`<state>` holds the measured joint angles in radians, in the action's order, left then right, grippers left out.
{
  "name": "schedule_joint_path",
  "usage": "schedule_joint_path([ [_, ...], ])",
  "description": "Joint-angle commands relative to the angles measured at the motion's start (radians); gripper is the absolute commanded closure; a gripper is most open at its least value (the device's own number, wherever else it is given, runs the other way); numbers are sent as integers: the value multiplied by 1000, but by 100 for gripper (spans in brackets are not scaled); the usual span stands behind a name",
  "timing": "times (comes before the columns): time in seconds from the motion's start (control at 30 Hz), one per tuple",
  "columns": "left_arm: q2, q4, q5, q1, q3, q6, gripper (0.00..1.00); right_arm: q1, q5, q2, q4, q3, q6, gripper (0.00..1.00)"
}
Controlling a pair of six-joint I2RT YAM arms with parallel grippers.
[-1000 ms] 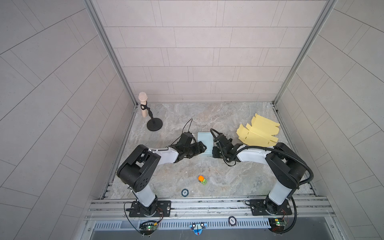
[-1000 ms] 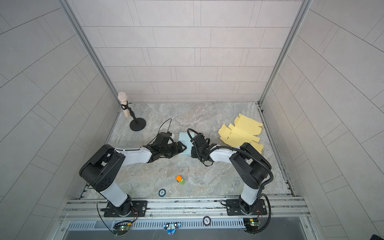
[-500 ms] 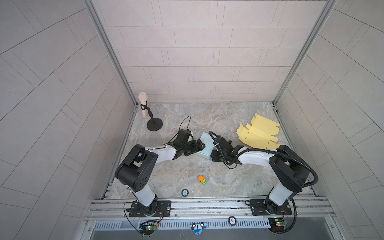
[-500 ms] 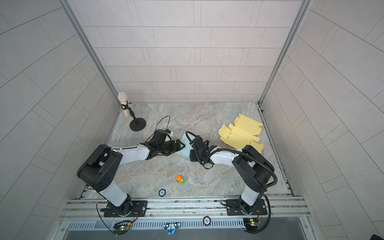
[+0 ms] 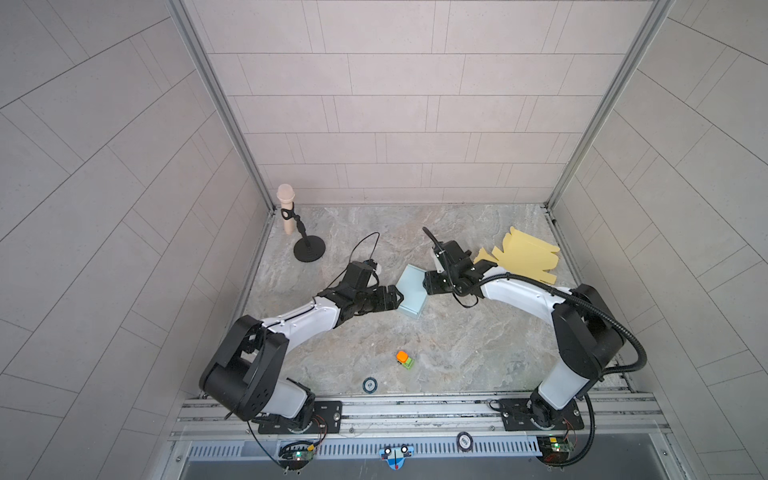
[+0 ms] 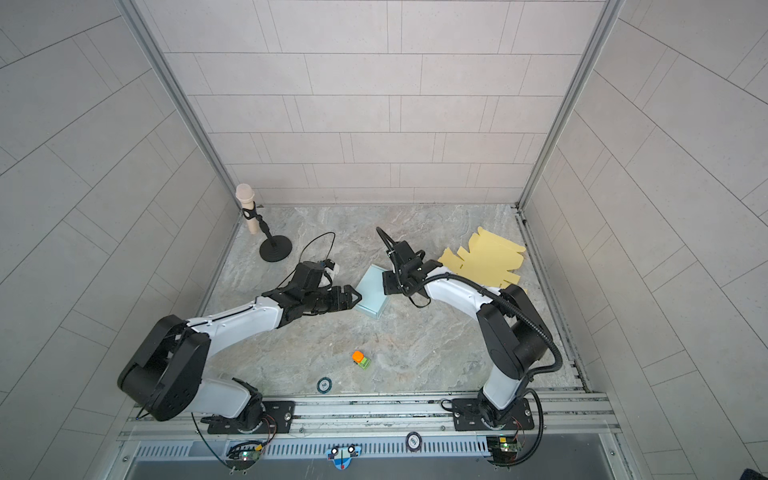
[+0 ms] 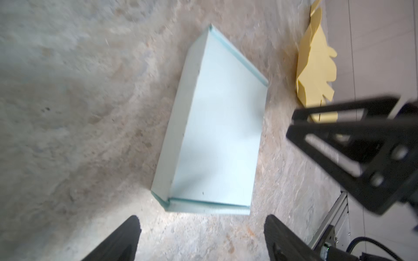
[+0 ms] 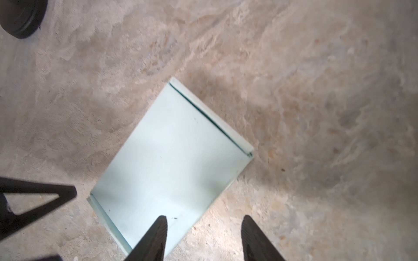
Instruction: Fold the paper box
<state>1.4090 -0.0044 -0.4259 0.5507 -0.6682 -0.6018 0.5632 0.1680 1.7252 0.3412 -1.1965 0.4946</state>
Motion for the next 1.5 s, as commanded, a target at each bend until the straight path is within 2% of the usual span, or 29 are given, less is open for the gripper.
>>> schedule_joint_path([
  [0.0, -52, -35, 19, 61, 18, 5, 13, -18, 42, 61, 118, -85, -81, 37],
  [0.3, 9, 61, 13, 96, 24, -74, 16, -72, 97, 254, 153, -284, -73, 25],
  [0.63, 88, 110, 4, 96, -18, -109, 16, -87, 133, 353, 142, -364, -77, 24],
  [0.93, 160, 123, -3, 87, -74, -117, 16, -89, 153, 311, 115, -297, -93, 28],
  [1.17, 183, 126, -46, 23, -96, -102, 19, -90, 171, 261, 62, -214, -71, 45],
  [1.47, 223, 100, -68, -41, -156, -56, 20, -76, 177, 240, 53, -190, -61, 46],
])
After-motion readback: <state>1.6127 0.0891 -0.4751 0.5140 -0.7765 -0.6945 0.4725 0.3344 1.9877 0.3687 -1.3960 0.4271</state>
